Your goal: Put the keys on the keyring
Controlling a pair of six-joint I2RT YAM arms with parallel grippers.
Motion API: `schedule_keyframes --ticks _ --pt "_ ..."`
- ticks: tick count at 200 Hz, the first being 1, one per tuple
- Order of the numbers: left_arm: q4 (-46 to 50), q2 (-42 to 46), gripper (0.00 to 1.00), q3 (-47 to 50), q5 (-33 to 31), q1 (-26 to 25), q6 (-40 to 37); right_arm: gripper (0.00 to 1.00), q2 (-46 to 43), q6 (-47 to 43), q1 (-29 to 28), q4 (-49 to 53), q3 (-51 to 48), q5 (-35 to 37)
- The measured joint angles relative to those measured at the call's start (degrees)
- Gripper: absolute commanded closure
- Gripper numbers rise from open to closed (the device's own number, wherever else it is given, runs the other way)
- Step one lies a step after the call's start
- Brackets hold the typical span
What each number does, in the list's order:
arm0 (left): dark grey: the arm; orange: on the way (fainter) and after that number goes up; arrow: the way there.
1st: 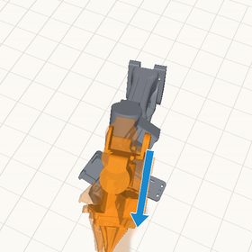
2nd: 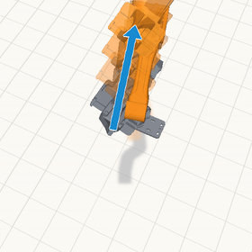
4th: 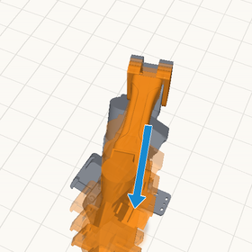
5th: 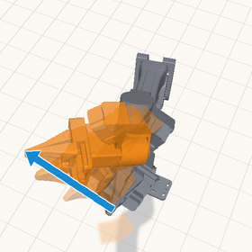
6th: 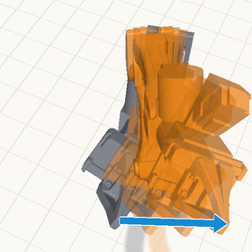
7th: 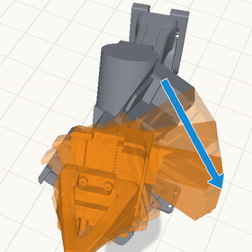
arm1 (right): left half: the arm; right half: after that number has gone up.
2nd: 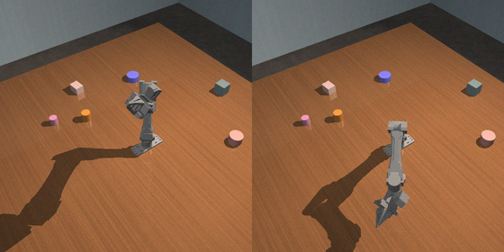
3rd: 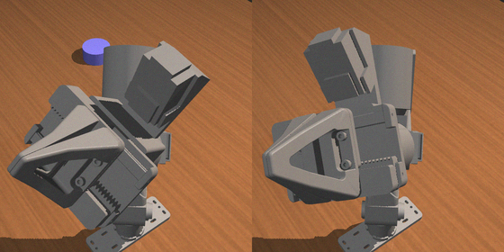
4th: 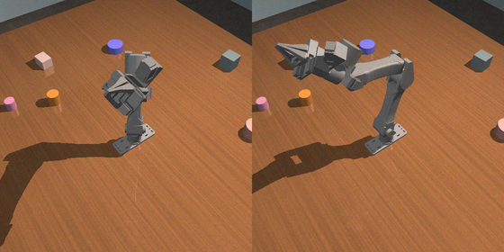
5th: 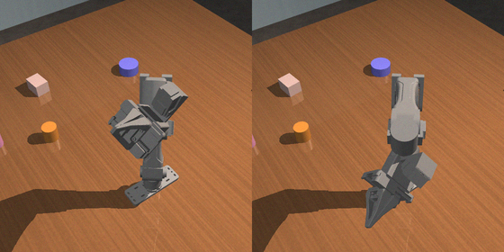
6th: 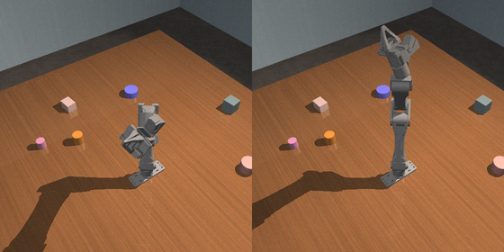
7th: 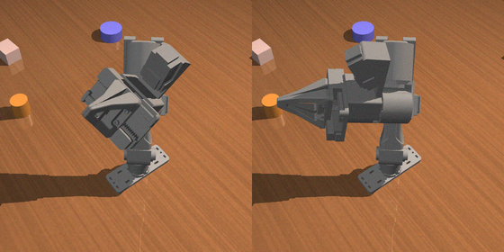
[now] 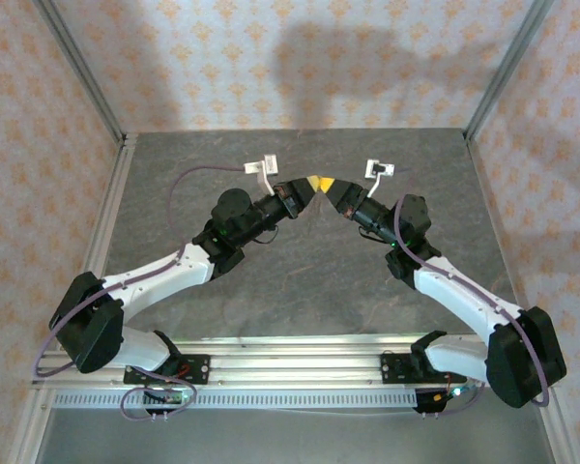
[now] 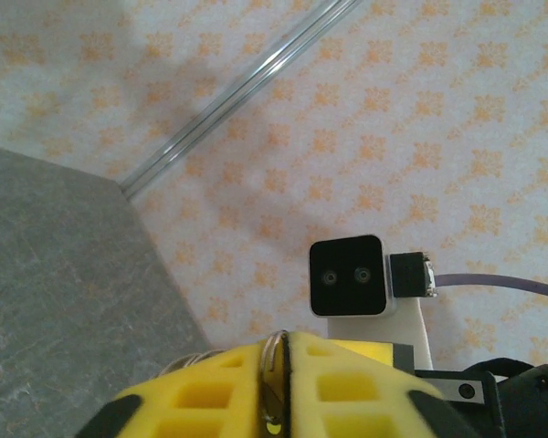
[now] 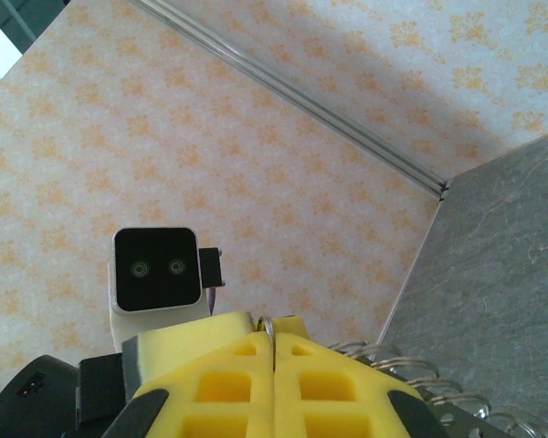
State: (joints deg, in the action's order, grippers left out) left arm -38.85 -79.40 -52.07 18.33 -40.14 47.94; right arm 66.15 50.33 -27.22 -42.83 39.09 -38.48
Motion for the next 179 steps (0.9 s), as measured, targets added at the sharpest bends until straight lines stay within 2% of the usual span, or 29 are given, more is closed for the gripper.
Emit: schedule_keyframes --ticks 4,19,34,49,67,96,138,179 --pt "0.00 0.00 1.00 0.00 0.00 0.00 0.11 1.00 -0.02 -0.02 0.02 0.00 0.00 0.02" --pt "0.00 0.00 1.00 -0.07 -0.17 0.00 0.00 1.00 -0.02 -0.07 0.04 0.13 0.00 0.28" --pt "0.24 -0.02 1.00 -0.07 -0.13 0.00 -0.11 0.84 -0.52 -0.61 0.09 1.53 0.00 0.68" --pt "1.46 -0.02 1.00 -0.37 0.55 0.00 -1.14 0.72 -1.81 -1.42 0.79 4.15 0.00 0.92" --pt "3.98 -0.02 1.00 -1.53 2.05 0.17 -2.97 0.66 -4.70 -1.75 3.50 7.50 -0.20 1.25" --pt "8.94 -0.02 1.00 -5.01 7.76 2.21 -5.84 0.64 -9.90 -2.62 7.56 11.43 -0.22 1.22" --pt "15.76 -0.31 1.00 -12.20 17.92 5.42 -10.19 0.65 -11.85 -4.44 8.57 15.28 -0.20 -0.74" --pt "21.29 -1.84 1.00 -16.37 25.90 5.79 -13.90 0.66 -11.85 -5.84 8.68 16.41 0.02 -5.29"
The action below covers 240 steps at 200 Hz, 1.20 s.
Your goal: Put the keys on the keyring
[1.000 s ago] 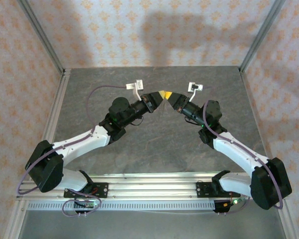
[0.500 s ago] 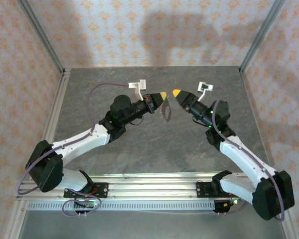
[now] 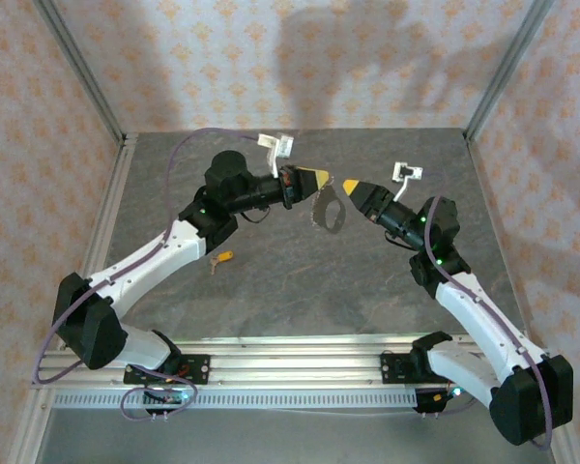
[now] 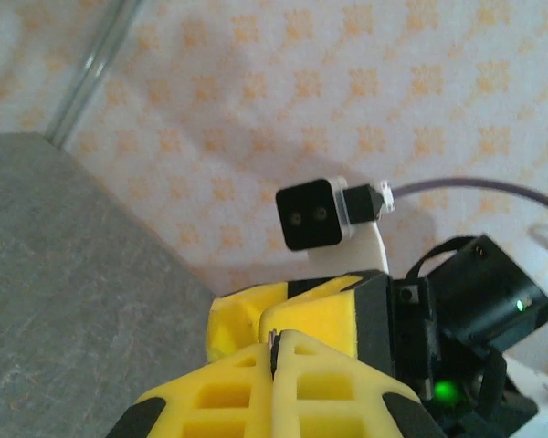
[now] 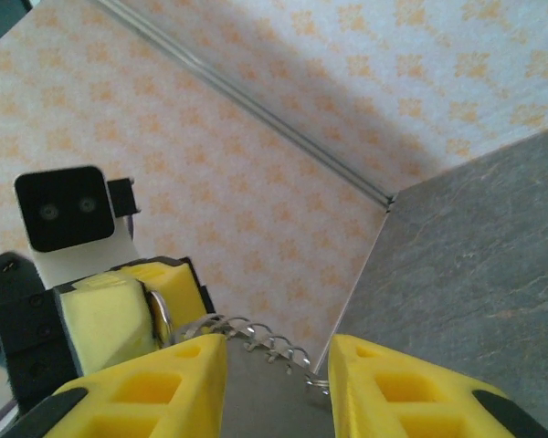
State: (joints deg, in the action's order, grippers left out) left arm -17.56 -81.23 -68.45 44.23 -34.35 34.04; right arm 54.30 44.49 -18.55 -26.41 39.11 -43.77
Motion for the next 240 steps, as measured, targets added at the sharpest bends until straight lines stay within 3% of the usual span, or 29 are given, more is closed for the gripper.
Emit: schedule_keyframes --ticks 50,201,240 --pt "3.67 -1.99 1.00 -1.05 4.85 0.00 -1.62 0.71 0.00 -0.13 0.00 -0.24 0.44 -3.06" --pt "4.55 -3.74 1.00 -4.07 6.58 0.02 -1.62 0.78 1.75 2.89 -1.29 -5.81 0.44 -4.22" --pt "4.50 -4.33 1.00 -4.17 6.80 0.24 -1.60 0.94 1.92 3.02 -1.51 -5.95 0.44 -4.04"
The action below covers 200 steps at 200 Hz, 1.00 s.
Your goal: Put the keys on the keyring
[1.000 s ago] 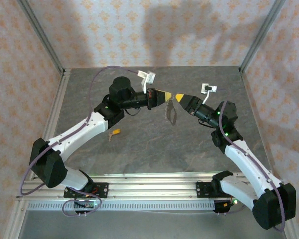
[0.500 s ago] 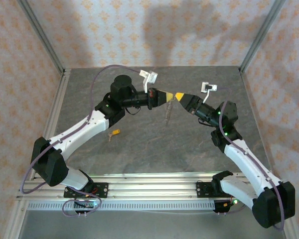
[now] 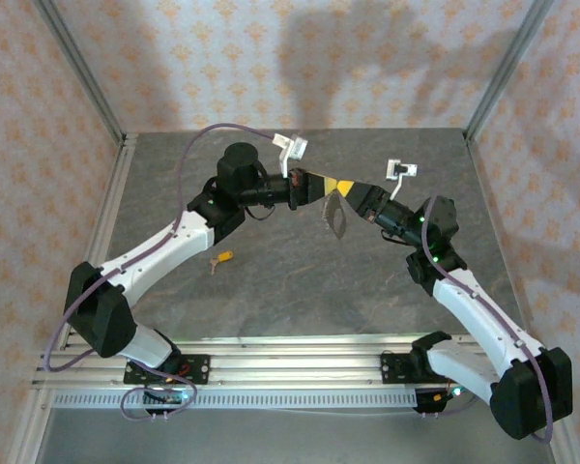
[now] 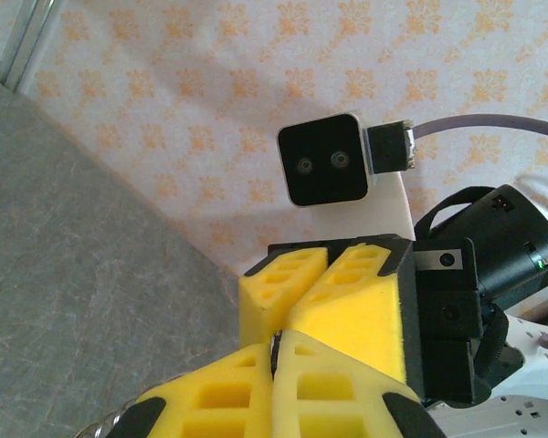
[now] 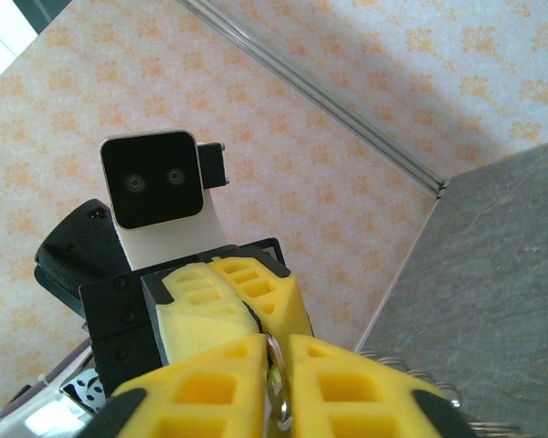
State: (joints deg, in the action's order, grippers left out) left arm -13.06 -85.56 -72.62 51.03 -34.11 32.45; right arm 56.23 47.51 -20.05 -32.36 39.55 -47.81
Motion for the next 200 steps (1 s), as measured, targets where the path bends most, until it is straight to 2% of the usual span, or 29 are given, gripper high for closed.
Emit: schedule_keyframes --ticks 10,47,56,71,79,89,103,131,177,200 --pt "0.00 0.00 1.00 0.00 -0.02 0.09 0.02 1.00 0.07 -0.04 -0.04 -0.04 0.00 0.02" --pt "-0.26 0.00 1.00 0.00 0.02 0.24 0.31 1.00 0.09 0.04 -0.15 -0.22 0.00 0.26" --pt "-0.35 0.00 0.88 0.00 -0.28 0.24 0.57 1.00 0.09 0.07 -0.15 -0.22 0.00 0.46" --pt "-0.57 0.02 0.53 0.07 -2.14 0.09 1.11 1.00 0.13 0.17 -0.31 -0.26 0.00 1.07" --pt "-1.38 0.26 0.40 0.46 -4.04 -0.02 1.88 1.00 0.17 0.37 -0.52 -0.26 -0.04 1.57" --pt "-2.80 1.33 0.31 2.12 -7.15 -0.02 3.21 1.00 0.26 0.76 -0.72 -0.42 -0.20 2.45" --pt "-4.55 3.61 0.27 5.16 -11.61 -0.02 5.57 1.00 0.33 1.44 -0.94 -1.31 -0.72 3.98" --pt "-9.07 8.24 0.28 10.58 -20.52 -0.39 10.51 1.00 1.16 2.97 -1.75 -3.82 -1.22 6.93" --pt "-14.32 9.90 0.55 14.25 -28.68 -3.87 14.51 1.00 2.27 4.66 -3.72 -7.69 -1.79 10.19" --pt "-16.09 9.77 0.59 15.74 -30.51 -4.22 15.54 1.00 2.89 5.57 -4.20 -9.49 -1.81 10.97"
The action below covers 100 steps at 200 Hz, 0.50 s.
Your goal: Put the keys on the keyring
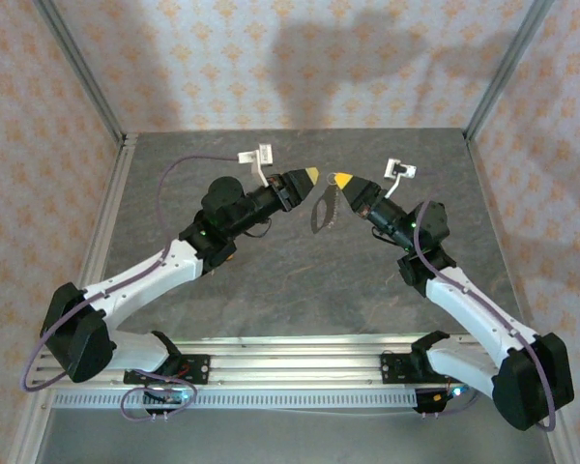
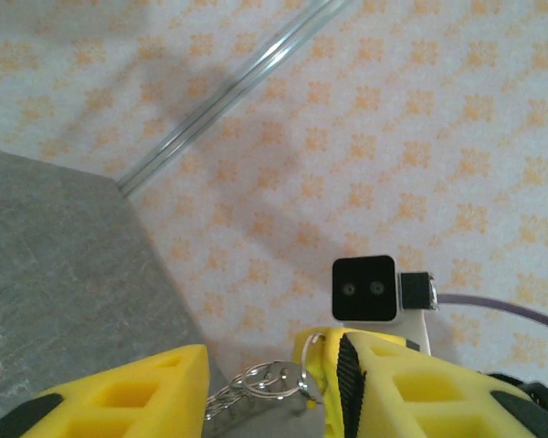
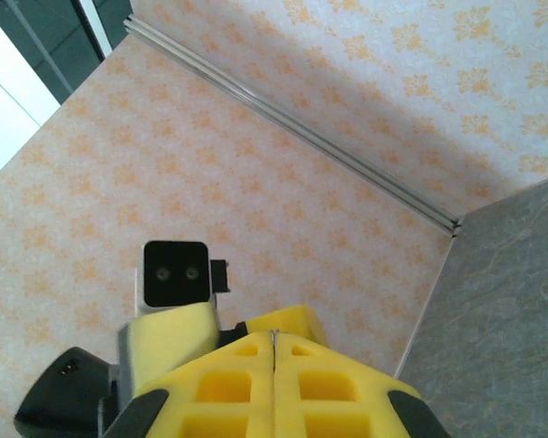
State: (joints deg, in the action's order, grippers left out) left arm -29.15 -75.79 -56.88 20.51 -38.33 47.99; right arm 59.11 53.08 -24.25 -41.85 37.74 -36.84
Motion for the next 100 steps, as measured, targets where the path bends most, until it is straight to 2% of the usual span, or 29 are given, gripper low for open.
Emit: schedule_keyframes --ticks 100 --pt "-8.13 -3.39 0.68 1.11 -1.73 -1.81 2.01 1.00 1.51 2.49 -0.90 -4.31 -0.70 2.40"
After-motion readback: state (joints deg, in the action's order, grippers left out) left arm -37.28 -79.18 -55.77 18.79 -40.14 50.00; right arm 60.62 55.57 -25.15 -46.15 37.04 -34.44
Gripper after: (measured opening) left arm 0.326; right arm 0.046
